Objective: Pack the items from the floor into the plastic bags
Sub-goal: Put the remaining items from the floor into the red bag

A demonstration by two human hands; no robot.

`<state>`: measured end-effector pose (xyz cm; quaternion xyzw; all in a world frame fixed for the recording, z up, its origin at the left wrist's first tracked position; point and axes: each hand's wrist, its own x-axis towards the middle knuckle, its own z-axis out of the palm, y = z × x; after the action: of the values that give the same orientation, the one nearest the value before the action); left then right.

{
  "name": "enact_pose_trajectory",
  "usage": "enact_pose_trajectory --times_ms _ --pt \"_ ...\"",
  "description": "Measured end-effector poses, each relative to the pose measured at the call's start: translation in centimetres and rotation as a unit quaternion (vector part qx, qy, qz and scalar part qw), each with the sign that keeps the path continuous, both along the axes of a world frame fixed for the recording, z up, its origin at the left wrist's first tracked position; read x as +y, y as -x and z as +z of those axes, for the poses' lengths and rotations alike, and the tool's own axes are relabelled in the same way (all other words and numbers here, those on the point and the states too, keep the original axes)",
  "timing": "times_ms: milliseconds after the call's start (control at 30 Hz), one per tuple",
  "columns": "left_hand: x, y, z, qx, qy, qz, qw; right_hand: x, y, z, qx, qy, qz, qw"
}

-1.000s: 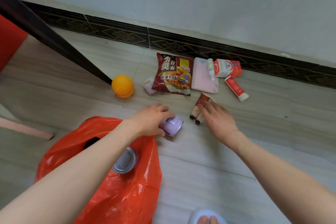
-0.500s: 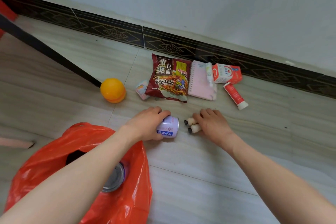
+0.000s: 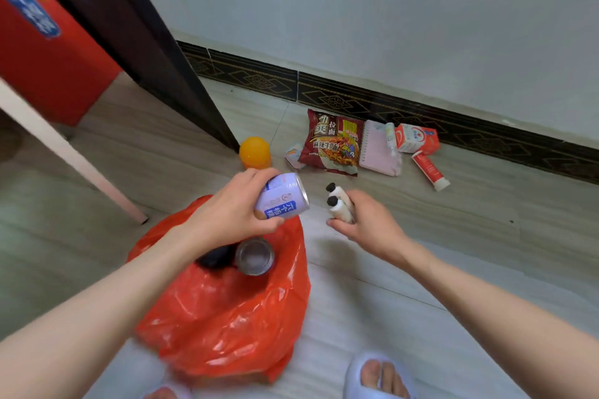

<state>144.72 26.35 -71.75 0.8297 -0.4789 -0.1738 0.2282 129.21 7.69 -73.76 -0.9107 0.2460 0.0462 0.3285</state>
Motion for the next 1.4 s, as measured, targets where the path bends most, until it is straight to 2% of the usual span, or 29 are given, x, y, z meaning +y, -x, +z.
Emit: enact_pose_trajectory --times_ms 100,300,433,567,767,833,900,967,1000,1067,1167,1233,1400 --pt "5.3 0.5 0.5 0.002 -0.039 0.033 0.999 3.7 -0.4 1.8 -0.014 -0.006 0.052 0.999" --pt "13.7 1.1 -0.9 0.042 -0.13 0.121 0.983 10.2 -2.3 1.9 0.019 0.062 0.177 0.982" --pt "15.9 2.3 -3.9 0.094 -0.163 0.19 0.964 13.7 -3.8 0.6 0.069 0.146 0.256 0.953" --pt "16.2 3.4 -6.4 0.129 -0.194 0.248 0.94 16.3 -3.6 -1.0 0.095 0.146 0.304 0.937" --pt "15.9 5.0 -8.4 0.156 -0.178 0.323 0.916 16.7 -2.1 -3.4 0.01 0.098 0.266 0.959" --pt "15.6 5.1 -8.3 0.156 -0.19 0.283 0.927 16.2 -2.0 -3.3 0.002 0.097 0.266 0.959" --pt "15.3 4.8 -7.7 0.142 -0.234 0.198 0.941 15.7 -2.0 -2.6 -0.011 0.117 0.267 0.956" --pt "14.8 4.3 -6.6 0.079 -0.262 0.125 0.954 15.0 -1.9 -2.1 -0.029 0.132 0.277 0.951" --pt "14.4 4.0 -5.8 0.027 -0.251 0.106 0.962 14.6 -1.9 -1.7 -0.03 0.13 0.274 0.953" --pt "13.0 3.3 -4.2 -0.055 -0.155 0.101 0.981 12.9 -2.0 -1.3 -0.038 0.128 0.259 0.957" --pt "9.7 1.5 -3.0 -0.067 -0.025 0.106 0.992 9.6 -2.6 -0.5 -0.032 0.135 0.203 0.969" --pt "6.9 0.4 -3.0 -0.066 -0.001 0.112 0.991 7.0 -3.4 -0.6 -0.017 0.14 0.156 0.978" --pt "-0.2 -0.5 -4.8 -0.041 -0.012 0.12 0.992 1.0 -5.9 -2.2 0.049 0.132 0.054 0.989"
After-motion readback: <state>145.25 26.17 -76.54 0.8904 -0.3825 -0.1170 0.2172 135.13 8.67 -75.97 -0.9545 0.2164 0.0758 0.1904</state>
